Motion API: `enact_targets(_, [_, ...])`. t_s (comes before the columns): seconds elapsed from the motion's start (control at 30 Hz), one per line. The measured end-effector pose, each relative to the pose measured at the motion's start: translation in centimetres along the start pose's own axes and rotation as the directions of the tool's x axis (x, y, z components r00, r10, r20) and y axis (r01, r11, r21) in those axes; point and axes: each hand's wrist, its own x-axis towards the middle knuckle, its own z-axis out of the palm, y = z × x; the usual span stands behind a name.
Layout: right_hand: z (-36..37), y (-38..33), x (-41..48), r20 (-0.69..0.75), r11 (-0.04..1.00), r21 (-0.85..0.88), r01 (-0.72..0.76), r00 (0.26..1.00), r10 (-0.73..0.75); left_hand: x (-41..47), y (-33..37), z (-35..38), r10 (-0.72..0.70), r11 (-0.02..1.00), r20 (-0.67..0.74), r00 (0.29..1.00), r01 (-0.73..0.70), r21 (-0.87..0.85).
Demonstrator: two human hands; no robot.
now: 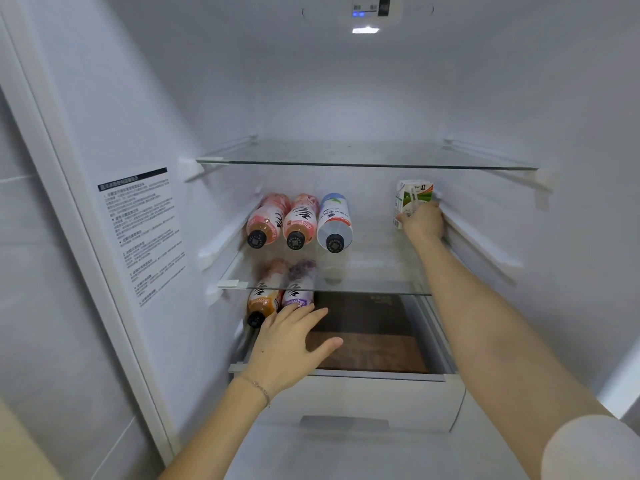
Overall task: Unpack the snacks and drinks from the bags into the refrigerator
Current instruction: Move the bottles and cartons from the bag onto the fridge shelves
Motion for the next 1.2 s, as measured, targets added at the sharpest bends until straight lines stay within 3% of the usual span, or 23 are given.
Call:
enact_targets(0.77, [0.3, -0.2, 0.3, 0.041, 1.000, -0.005, 0.017, 0.999, -0.017, 2.8, -1.0, 0.1, 0.006, 1.000, -0.053, 0.999, -0.005, 0.017])
enact_targets(1.0, [-1.2, -0.1, -4.6, 0.061, 0.997, -0.072, 0.017, 0.998, -0.013, 1.2, -0.9, -0.6, 0.044, 0.999, -0.028, 0.999, -0.045, -0.006])
enact_targets(1.2, [-4.9, -1.2, -14.1, 0.029, 0.978, -0.155, 0.141, 0.990, -0.138, -0.5, -0.7, -0.7, 0.096, 0.993, 0.007, 0.995, -0.095, -0.074])
